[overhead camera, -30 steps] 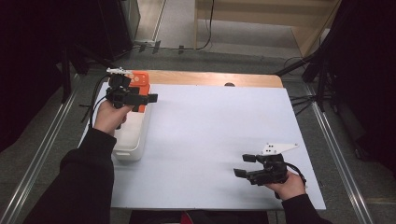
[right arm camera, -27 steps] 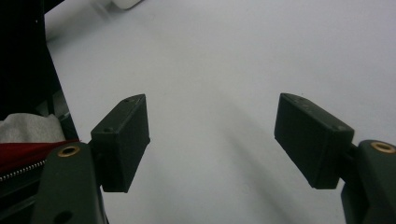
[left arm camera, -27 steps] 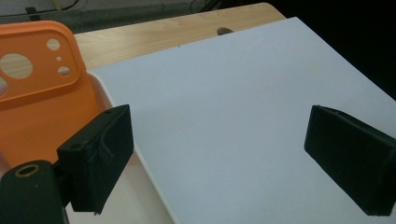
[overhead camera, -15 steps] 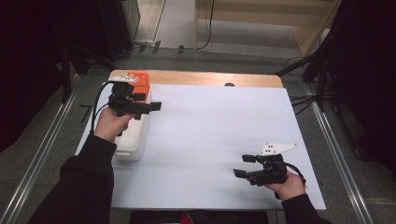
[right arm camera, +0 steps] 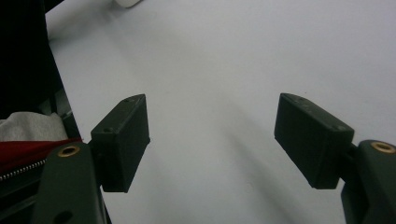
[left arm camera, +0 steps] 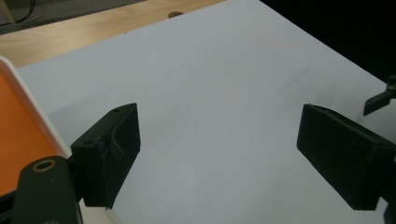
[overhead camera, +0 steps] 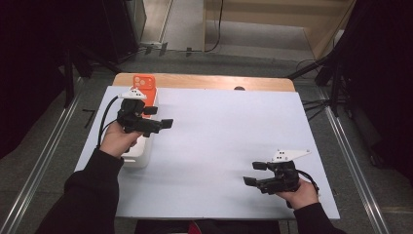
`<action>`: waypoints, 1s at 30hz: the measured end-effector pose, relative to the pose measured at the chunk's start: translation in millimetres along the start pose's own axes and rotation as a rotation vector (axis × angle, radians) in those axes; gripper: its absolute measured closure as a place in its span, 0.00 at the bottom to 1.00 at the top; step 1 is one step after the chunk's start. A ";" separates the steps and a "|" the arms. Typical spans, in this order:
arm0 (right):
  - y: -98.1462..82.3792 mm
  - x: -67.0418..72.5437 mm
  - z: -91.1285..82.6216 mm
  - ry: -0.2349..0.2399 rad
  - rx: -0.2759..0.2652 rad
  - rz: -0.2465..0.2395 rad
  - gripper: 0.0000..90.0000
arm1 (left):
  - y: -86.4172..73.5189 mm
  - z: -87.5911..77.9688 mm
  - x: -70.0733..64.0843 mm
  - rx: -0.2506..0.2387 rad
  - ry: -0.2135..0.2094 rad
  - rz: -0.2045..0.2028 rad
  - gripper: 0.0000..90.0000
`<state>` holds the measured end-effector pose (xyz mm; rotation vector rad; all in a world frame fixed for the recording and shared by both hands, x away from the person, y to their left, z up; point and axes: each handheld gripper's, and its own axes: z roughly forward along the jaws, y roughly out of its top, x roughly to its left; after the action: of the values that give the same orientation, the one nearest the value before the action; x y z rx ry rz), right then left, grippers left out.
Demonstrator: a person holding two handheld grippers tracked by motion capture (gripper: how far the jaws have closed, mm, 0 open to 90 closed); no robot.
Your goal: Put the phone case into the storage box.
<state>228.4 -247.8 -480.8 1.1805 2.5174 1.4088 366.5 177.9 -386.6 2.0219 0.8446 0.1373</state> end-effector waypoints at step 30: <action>-0.2 2.1 0.8 0.009 0.009 -0.009 0.28 | -34.8 -1.3 -30.8 0.014 -0.087 0.099 0.18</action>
<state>227.0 -246.0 -480.7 1.1655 2.5342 1.4052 324.8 172.1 -406.4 2.0685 0.6928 0.0988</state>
